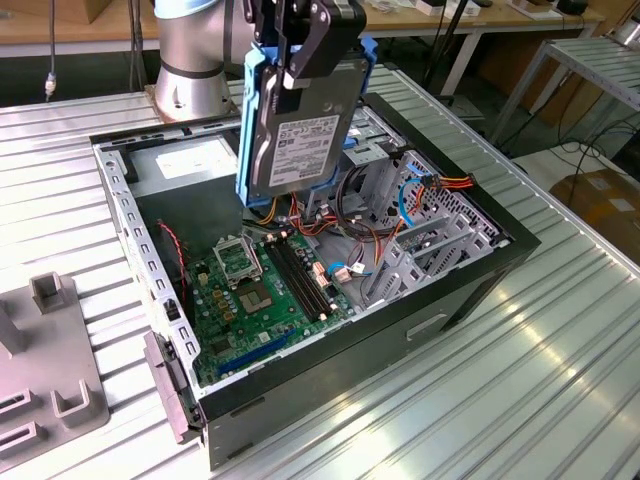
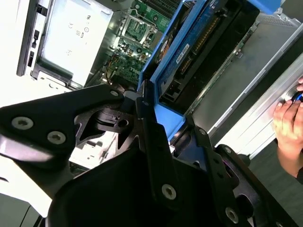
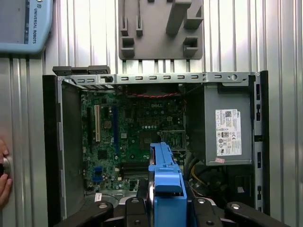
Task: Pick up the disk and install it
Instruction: 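Insert the disk into the insertion slot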
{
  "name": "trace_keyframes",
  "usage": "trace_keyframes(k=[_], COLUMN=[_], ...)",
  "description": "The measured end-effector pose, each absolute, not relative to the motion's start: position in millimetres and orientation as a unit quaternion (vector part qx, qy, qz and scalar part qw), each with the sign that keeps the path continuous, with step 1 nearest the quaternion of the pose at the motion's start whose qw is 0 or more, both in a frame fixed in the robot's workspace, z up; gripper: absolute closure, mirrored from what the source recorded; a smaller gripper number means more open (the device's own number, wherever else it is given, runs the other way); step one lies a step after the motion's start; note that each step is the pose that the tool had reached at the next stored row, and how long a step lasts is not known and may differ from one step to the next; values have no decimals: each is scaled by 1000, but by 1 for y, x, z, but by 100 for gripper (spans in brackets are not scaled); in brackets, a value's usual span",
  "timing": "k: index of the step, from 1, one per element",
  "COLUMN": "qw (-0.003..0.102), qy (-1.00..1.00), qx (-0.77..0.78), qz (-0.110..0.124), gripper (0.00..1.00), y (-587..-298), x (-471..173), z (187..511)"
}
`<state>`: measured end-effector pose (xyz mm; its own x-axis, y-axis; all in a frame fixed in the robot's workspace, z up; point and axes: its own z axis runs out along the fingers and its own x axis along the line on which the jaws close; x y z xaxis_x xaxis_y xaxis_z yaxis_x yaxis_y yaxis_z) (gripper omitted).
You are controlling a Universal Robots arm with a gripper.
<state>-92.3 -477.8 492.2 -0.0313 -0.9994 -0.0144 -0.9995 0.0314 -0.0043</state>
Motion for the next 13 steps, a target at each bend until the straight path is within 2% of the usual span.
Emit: trace_keyframes(k=[8,13], qw=[6,5], qy=[718,718], qx=[-696,-696], qz=[3,2], gripper=[63,63], y=[-494,-495], x=[-90,-64], z=[492,490])
